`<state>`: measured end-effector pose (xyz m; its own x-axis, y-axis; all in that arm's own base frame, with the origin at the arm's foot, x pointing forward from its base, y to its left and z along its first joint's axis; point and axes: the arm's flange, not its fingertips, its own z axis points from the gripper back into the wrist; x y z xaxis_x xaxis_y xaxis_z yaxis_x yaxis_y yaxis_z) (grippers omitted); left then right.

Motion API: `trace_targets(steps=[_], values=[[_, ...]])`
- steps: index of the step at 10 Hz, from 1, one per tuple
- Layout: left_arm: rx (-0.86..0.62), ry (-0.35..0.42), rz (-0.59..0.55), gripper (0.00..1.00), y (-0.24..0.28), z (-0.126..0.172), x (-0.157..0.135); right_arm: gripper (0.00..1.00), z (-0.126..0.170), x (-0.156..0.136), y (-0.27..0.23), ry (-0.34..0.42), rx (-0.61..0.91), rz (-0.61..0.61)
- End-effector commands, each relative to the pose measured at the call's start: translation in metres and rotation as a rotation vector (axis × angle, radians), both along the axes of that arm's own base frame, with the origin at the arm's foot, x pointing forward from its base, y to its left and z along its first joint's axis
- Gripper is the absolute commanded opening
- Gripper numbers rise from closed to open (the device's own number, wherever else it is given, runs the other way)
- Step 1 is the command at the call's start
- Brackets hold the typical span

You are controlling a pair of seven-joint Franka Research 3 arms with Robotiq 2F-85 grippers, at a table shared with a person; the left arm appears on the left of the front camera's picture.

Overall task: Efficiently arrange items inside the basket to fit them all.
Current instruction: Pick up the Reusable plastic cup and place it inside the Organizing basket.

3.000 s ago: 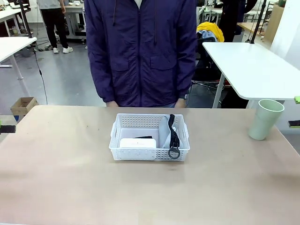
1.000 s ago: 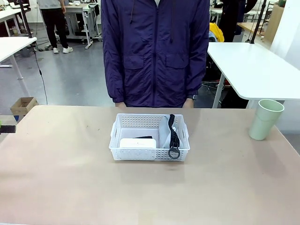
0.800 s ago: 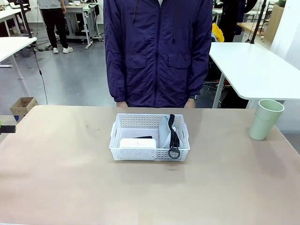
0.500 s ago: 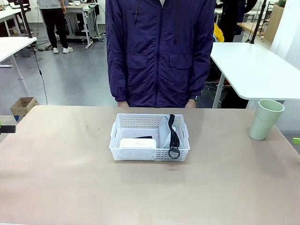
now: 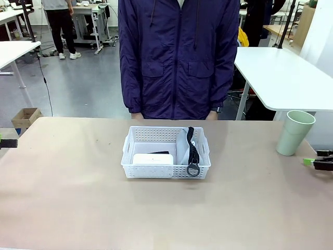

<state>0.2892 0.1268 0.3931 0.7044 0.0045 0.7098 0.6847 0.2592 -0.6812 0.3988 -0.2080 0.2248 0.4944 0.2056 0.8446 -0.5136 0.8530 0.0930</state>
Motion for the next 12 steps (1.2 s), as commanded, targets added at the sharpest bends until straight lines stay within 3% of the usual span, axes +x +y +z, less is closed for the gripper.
trace_targets(steps=[1,3,9,12], values=[[-0.002,0.000,-0.001,1.00,-0.002,0.002,-0.003,1.00,-0.010,0.009,0.001,-0.043,0.024,-0.003],[-0.002,0.000,-0.001,1.00,-0.002,0.002,-0.003,1.00,-0.020,0.015,0.005,-0.062,0.070,0.041],[-0.002,0.000,-0.001,1.00,-0.002,0.002,-0.003,1.00,-0.036,0.040,0.044,-0.231,0.065,0.089],[-0.002,0.000,-0.001,1.00,-0.002,0.002,-0.003,1.00,-0.044,0.049,0.046,-0.258,0.172,0.087]])
